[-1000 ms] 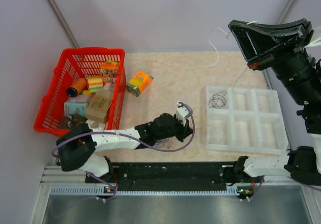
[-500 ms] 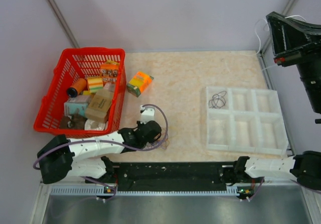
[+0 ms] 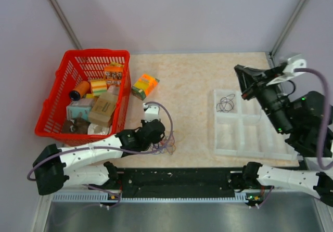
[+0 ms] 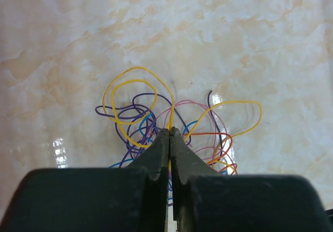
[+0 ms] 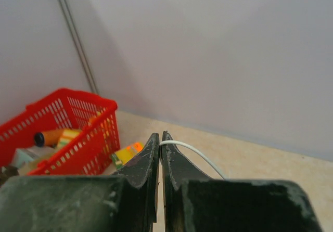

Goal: Untangle the cables

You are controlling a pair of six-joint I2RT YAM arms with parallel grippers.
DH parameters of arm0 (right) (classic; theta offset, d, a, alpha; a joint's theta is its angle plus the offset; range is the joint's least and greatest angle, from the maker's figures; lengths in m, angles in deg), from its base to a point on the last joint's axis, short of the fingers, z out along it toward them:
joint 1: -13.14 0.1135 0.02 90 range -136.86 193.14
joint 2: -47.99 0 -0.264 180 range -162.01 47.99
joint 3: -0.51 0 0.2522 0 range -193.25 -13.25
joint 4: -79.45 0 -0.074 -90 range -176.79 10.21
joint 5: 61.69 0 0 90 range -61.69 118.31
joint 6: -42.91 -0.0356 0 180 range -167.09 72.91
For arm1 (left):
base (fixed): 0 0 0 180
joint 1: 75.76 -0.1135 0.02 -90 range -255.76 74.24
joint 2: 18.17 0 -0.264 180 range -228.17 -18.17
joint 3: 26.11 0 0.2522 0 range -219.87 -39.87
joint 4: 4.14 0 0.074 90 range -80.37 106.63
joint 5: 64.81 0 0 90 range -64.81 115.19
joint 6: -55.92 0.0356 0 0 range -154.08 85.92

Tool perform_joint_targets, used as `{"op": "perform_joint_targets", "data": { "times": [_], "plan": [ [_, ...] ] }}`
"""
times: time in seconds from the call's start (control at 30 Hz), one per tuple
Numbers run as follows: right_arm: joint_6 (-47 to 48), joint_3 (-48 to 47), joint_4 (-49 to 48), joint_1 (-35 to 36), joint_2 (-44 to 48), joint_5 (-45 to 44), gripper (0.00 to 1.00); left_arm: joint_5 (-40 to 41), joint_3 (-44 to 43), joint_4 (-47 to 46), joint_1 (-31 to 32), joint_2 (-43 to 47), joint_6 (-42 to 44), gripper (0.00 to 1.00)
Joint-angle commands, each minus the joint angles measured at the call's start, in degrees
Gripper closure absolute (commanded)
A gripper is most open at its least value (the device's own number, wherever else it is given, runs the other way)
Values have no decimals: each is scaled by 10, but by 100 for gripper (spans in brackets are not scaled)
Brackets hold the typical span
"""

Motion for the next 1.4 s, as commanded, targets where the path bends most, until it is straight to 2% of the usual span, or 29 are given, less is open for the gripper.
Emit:
{"op": "perform_joint_targets", "data": {
  "times": [0.0, 0.13, 0.23, 0.5, 0.7, 0.97, 1.1, 1.2, 1.37],
  "plan": [
    [-30, 34, 8, 4, 29, -58, 100, -4, -21, 3, -1, 39, 17, 100],
    [-25, -10, 20, 5, 23, -41, 100, -3, -26, 7, -1, 48, 24, 100],
    [-28, -8, 26, 5, 24, -41, 100, 0, -31, 18, -2, 50, 18, 100],
    [-93, 104, 60, 5, 90, -81, 100, -10, -24, 23, -2, 73, 15, 100],
    [-147, 177, 88, 5, 150, -91, 100, -5, -50, 36, -2, 75, 23, 100],
    [-294, 308, 178, 5, 237, -106, 100, -20, -75, 42, -1, 88, 34, 100],
    [-363, 328, 240, 5, 256, -106, 100, -15, -86, 47, -1, 97, 42, 100],
    [-444, 318, 315, 4, 246, -115, 100, -15, -92, 48, -1, 101, 46, 100],
    [-658, 322, 477, 5, 160, -74, 100, -20, -99, 53, -2, 109, 46, 100]
  ]
}}
